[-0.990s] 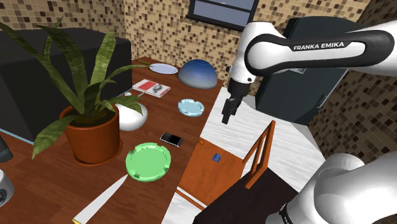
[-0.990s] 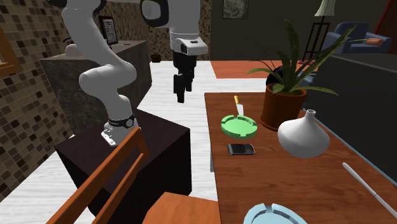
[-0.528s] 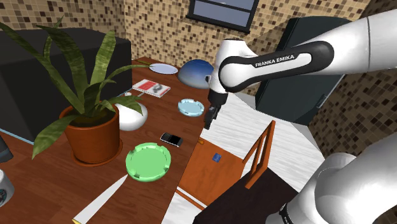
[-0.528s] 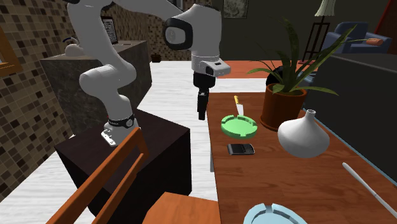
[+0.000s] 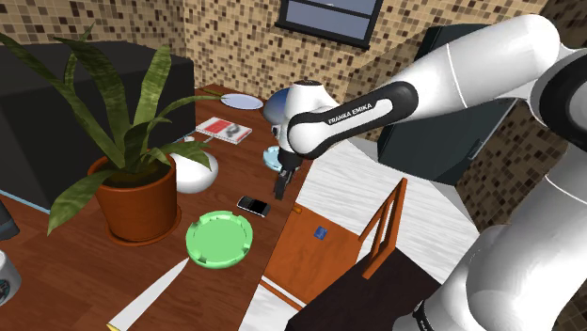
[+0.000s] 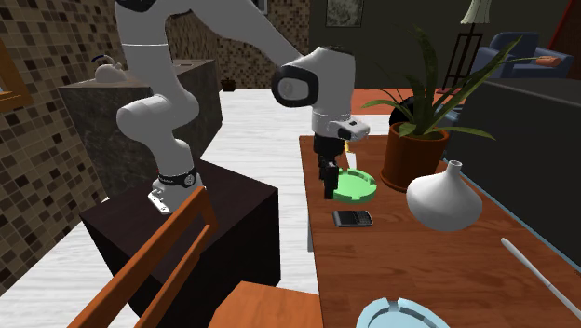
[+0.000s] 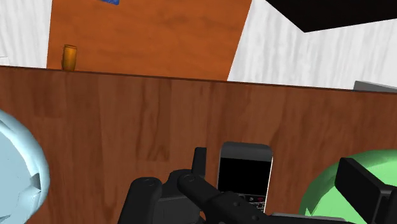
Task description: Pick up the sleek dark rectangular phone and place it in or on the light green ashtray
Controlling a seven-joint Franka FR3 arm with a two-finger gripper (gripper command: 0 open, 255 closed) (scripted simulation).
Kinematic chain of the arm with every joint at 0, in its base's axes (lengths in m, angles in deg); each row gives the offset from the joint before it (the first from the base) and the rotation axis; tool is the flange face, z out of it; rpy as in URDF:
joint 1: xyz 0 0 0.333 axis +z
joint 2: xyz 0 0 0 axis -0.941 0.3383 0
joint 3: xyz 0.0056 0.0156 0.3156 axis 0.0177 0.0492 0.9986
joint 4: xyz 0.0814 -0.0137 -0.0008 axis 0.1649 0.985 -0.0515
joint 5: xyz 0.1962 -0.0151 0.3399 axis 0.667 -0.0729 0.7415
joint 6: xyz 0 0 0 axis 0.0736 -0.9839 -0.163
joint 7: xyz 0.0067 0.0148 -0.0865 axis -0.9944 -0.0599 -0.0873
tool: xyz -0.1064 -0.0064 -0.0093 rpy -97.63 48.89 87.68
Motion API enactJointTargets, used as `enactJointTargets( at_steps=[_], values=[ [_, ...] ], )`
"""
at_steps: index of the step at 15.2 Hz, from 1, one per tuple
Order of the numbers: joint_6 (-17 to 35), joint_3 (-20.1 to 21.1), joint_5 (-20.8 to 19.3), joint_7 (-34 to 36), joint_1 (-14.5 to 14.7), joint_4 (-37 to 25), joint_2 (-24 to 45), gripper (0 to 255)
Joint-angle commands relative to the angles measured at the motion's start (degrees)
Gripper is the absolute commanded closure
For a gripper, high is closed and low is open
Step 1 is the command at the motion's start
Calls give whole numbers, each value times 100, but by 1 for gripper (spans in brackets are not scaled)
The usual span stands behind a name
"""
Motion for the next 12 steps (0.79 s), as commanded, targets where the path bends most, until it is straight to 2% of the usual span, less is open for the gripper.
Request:
enactJointTargets(
  at_steps=[1, 7, 12],
  values=[
    [292, 48, -112, -26, 56, -219, 450, 0],
    [835, 112, -488, -89, 247, -1030, 1650, 0],
    [1138, 76, -548, -49, 261, -1027, 1953, 0]
  ],
)
